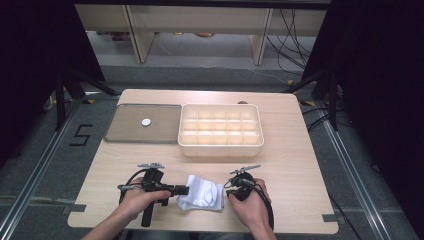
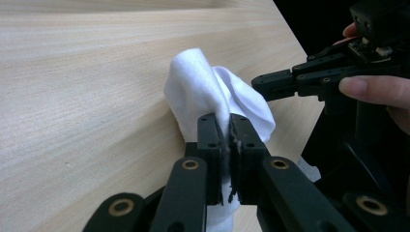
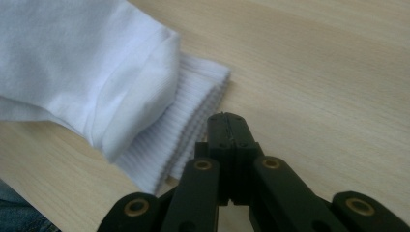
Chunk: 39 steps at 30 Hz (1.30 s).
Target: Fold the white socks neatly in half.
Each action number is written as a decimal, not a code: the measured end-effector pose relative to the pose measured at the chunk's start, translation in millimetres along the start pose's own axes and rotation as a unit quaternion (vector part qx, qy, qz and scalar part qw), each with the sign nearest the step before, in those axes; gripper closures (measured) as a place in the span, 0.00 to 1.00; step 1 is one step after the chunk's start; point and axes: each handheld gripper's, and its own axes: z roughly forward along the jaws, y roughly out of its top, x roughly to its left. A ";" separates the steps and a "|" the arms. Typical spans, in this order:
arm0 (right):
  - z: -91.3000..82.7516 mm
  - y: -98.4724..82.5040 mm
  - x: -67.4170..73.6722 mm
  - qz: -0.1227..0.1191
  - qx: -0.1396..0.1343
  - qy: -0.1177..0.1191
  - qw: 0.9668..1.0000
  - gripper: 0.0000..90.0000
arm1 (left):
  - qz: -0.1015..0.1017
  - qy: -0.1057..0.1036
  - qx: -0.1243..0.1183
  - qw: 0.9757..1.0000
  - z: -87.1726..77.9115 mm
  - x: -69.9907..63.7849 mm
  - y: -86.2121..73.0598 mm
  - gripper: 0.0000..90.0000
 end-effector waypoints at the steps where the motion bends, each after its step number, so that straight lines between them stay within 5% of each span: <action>1: 1.4 -0.3 2.6 0.001 -0.005 0.004 1.000 1.00 | 0.002 0.001 0.000 1.000 0.0 0.2 0.2 0.93; 6: 6.4 -0.6 6.5 -0.020 -0.006 0.007 1.000 1.00 | 0.000 0.001 -0.004 1.000 0.8 -0.2 0.8 0.93; 12: 8.1 0.2 12.4 -0.004 0.006 -0.004 1.000 1.00 | 0.006 0.003 0.004 1.000 0.6 1.1 1.5 0.93; 20: 9.7 2.1 13.2 -0.027 0.007 -0.007 1.000 1.00 | 0.004 0.005 0.001 1.000 1.1 0.3 3.2 0.93; 39: 13.7 7.1 22.0 -0.024 0.010 -0.015 1.000 1.00 | 0.012 0.006 0.003 1.000 3.4 -5.0 8.8 0.93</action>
